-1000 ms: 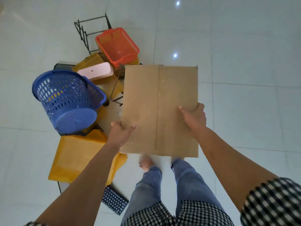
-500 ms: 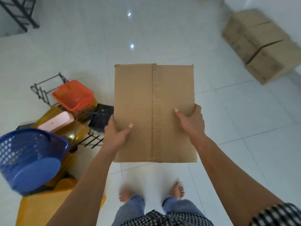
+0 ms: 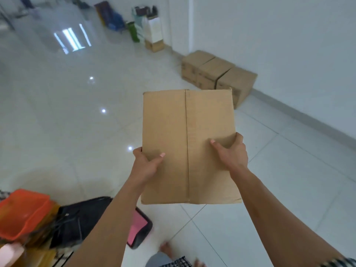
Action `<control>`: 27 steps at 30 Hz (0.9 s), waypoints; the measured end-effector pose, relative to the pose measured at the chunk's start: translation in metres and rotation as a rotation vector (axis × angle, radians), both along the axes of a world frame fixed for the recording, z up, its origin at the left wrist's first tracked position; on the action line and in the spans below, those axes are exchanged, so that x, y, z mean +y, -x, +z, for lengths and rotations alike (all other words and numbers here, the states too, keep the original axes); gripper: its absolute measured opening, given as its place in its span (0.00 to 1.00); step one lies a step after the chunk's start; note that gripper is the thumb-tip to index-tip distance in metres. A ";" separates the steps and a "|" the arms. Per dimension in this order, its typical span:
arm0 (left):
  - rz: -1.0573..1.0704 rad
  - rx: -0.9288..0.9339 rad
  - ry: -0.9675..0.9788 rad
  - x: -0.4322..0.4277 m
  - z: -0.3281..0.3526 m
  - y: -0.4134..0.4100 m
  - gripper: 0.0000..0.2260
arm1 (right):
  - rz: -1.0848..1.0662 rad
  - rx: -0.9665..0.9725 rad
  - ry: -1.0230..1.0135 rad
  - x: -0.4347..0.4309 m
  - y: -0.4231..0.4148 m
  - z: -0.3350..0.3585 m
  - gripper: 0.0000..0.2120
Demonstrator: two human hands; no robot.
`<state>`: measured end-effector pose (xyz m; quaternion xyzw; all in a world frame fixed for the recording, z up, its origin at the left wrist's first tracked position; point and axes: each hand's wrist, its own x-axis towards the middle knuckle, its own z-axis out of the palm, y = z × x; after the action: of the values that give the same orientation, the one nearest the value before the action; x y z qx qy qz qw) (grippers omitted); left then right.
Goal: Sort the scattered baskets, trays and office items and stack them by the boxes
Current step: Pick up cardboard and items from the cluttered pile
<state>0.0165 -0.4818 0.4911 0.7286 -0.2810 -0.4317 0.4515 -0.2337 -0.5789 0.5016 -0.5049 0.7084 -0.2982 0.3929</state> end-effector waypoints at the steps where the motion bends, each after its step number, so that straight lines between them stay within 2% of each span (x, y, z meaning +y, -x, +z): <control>1: -0.031 -0.002 -0.004 -0.018 0.001 0.006 0.30 | -0.027 0.002 -0.003 -0.013 0.008 0.002 0.46; 18: -0.472 -0.102 -0.023 -0.364 0.014 0.066 0.27 | -0.461 -0.009 -0.063 -0.237 0.080 -0.004 0.46; 27: -0.653 -0.105 -0.009 -0.525 0.011 0.142 0.30 | -0.634 -0.048 -0.056 -0.346 0.148 -0.013 0.47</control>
<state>-0.1254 -1.0067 0.5017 0.6235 -0.5205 -0.5166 0.2709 -0.3818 -0.9253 0.4887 -0.2409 0.8289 -0.3980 0.3107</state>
